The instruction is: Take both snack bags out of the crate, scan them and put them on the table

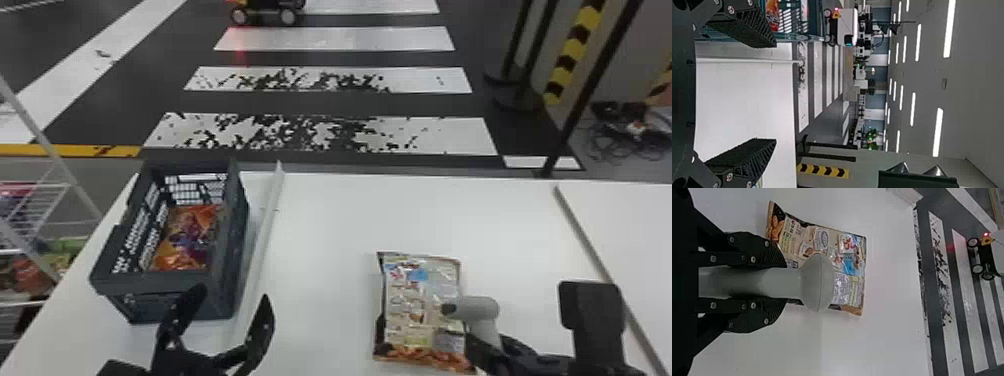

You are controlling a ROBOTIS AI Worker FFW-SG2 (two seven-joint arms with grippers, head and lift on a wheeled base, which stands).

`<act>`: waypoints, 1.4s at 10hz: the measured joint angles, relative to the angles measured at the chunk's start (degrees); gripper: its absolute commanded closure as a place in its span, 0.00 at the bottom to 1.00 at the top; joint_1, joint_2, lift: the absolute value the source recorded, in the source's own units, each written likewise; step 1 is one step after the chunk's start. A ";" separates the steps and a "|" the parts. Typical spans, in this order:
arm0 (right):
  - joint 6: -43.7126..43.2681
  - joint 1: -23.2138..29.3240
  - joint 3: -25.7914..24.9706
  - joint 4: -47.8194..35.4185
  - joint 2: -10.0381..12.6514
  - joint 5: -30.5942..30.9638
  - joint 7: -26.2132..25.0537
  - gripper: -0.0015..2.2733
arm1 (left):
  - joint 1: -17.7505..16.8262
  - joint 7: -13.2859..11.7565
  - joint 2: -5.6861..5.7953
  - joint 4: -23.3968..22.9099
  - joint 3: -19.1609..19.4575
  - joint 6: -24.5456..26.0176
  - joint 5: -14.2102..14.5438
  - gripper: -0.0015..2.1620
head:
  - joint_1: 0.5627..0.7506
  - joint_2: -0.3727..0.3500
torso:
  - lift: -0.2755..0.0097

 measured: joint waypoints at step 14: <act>-12.14 -3.85 -8.96 10.66 -3.13 -1.59 0.63 0.99 | -0.15 0.01 0.02 0.73 0.44 -0.02 0.21 0.07 | 0.70 0.44 | 0.64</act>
